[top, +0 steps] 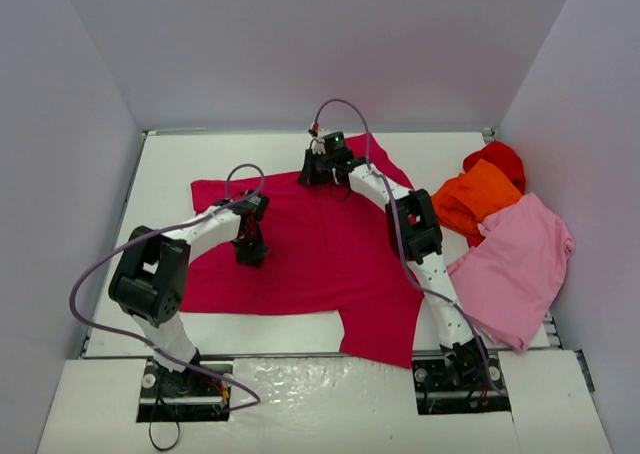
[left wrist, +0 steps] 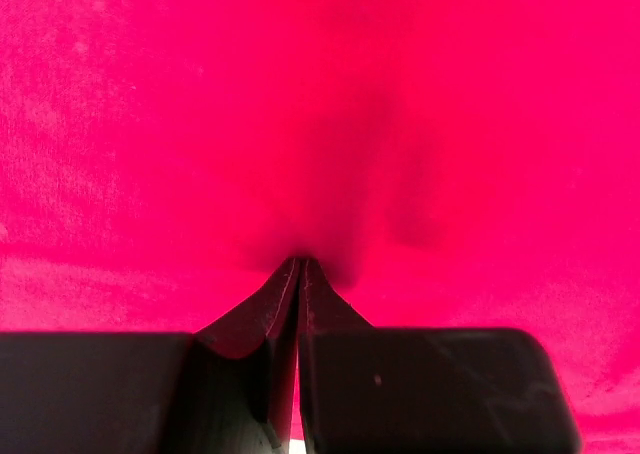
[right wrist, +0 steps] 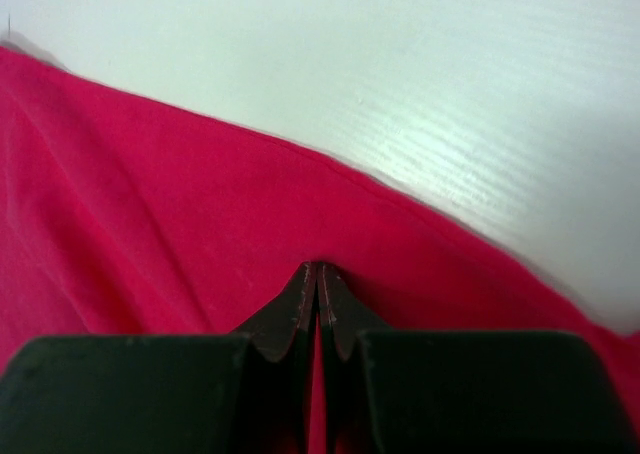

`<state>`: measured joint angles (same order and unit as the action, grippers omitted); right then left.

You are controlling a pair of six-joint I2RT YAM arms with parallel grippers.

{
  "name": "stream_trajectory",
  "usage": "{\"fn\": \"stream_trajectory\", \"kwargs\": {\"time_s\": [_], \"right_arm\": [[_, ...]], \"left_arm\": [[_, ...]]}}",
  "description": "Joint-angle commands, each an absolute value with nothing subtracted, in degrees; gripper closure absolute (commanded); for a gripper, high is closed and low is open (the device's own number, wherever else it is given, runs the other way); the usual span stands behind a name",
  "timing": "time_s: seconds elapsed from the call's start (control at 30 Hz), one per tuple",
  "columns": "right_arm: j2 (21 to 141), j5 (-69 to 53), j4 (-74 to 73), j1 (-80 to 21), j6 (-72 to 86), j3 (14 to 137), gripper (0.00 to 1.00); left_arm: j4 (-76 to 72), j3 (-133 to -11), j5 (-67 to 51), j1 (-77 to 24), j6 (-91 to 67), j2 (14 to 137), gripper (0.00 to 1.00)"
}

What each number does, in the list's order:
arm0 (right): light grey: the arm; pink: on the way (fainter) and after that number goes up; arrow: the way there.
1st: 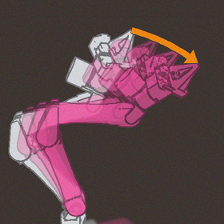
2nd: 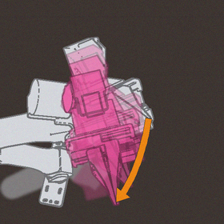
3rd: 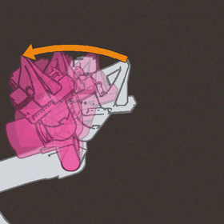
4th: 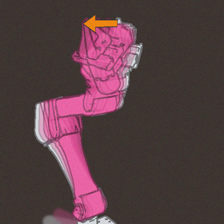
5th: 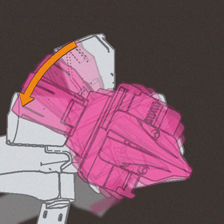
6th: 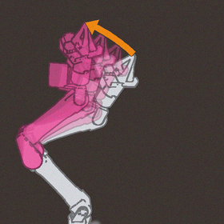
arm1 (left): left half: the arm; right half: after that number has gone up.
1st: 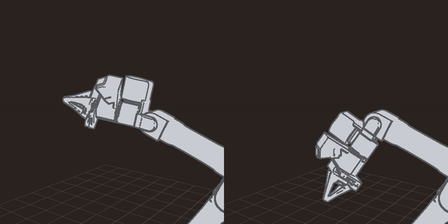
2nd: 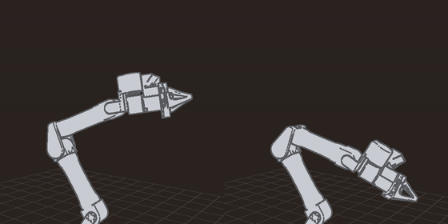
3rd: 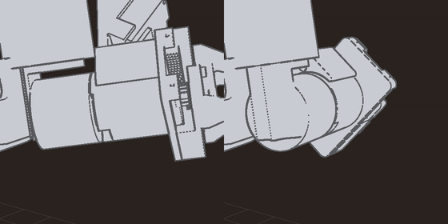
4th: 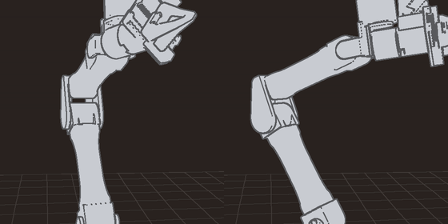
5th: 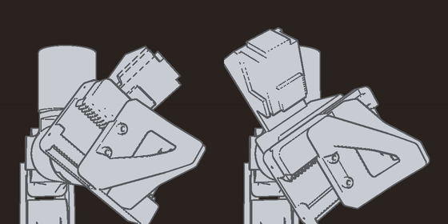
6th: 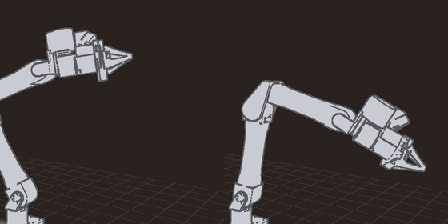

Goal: Fold and stack the t-shirts

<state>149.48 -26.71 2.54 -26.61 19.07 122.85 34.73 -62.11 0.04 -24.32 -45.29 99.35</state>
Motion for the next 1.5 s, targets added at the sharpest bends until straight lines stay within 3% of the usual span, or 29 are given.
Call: {"fn": "stream_trajectory", "kwargs": {"time_s": [0.0, 0.43, 0.6, 0.8, 0.93, 1.07, 1.17, 1.2, 1.27, 1.47], "right_arm": [[153.4, -23.1, 4.8, -26.1, 17.0, 127.5, 1.00], [157.3, -27.9, 15.2, -25.4, 24.5, 131.4, 1.00], [148.6, -26.5, 17.7, -25.6, 19.8, 121.0, 1.00], [130.2, -20.5, 22.8, -25.5, 14.6, 105.0, 1.00], [119.9, -16.1, 22.5, -24.7, 14.6, 99.9, 0.90], [112.8, -11.8, 14.0, -24.3, 16.4, 94.7, 0.66], [104.9, -4.1, 9.0, -24.3, 17.4, 84.3, 0.76], [101.7, -0.9, 8.6, -24.3, 17.8, 79.0, 0.90], [98.3, 2.0, 7.7, -24.0, 18.3, 72.8, 1.00], [88.9, 0.7, 3.4, -23.7, 19.7, 55.0, 1.00]], "left_arm": [[33.2, -62.5, 1.5, -28.3, -48.5, 99.6, 1.00], [33.7, -58.9, 4.1, -30.1, -49.5, 99.1, 1.00], [36.1, -60.2, 7.6, -30.9, -48.9, 99.5, 1.00], [39.4, -63.1, 13.8, -32.7, -48.7, 99.4, 1.00], [41.9, -65.8, 17.3, -33.3, -47.9, 97.9, 1.00], [46.3, -70.2, 21.9, -33.3, -45.3, 96.8, 1.00], [50.2, -74.5, 24.8, -33.0, -42.8, 96.0, 1.00], [51.6, -76.0, 24.8, -32.8, -42.3, 95.8, 1.00], [52.4, -77.1, 23.1, -31.3, -40.9, 95.6, 1.00], [47.2, -74.6, 11.6, -24.9, -39.9, 95.4, 1.00]]}}
